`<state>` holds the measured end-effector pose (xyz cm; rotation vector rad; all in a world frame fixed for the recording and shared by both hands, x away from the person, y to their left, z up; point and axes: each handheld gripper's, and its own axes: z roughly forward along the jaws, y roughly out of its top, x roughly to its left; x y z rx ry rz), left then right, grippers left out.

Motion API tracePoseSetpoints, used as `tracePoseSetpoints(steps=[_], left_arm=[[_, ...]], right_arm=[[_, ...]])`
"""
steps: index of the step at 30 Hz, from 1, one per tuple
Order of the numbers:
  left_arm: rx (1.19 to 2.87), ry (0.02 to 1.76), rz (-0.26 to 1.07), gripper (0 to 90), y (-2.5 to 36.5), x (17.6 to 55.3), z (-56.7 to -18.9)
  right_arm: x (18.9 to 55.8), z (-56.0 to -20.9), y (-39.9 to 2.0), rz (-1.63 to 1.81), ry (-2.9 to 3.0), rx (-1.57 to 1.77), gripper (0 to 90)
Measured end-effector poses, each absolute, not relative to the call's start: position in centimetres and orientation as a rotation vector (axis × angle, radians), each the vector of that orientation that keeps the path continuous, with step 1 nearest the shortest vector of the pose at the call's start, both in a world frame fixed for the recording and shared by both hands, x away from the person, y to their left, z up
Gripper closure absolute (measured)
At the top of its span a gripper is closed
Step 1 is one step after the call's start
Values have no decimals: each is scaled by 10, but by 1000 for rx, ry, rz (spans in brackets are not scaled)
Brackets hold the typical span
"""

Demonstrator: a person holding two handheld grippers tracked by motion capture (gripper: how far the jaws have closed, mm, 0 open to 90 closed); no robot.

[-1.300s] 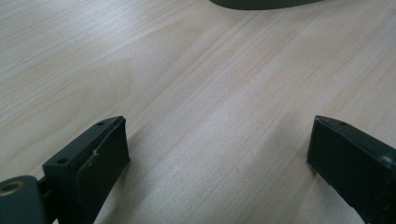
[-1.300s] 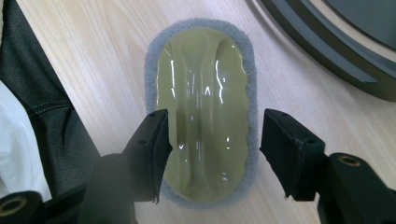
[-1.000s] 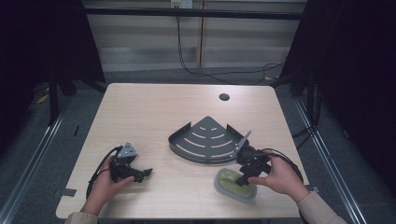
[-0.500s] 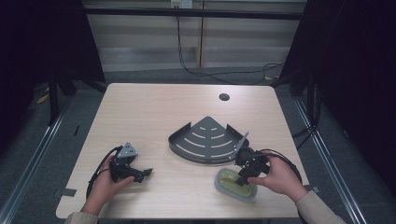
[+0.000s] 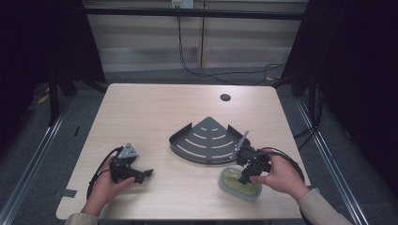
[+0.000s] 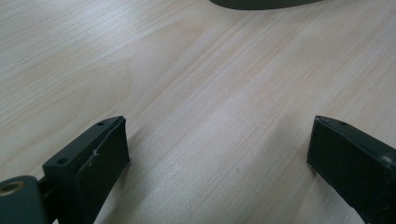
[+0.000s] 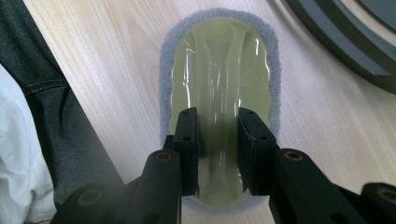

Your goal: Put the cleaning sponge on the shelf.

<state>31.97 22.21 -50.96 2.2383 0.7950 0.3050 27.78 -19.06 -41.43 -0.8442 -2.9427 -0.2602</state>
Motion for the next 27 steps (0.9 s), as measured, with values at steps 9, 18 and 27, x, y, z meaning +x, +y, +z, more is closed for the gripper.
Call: tracePoseSetpoints(steps=[9, 18, 27], left_arm=[[2238, 795, 305, 48, 222, 320, -510], [2238, 795, 305, 48, 222, 320, -510], [2239, 795, 305, 48, 222, 320, -510]], right_arm=[[279, -403, -192, -277, -2944, -851, 713], [283, -389, -192, -263, -2947, -847, 714], [288, -375, -193, -272, -2955, -862, 714]])
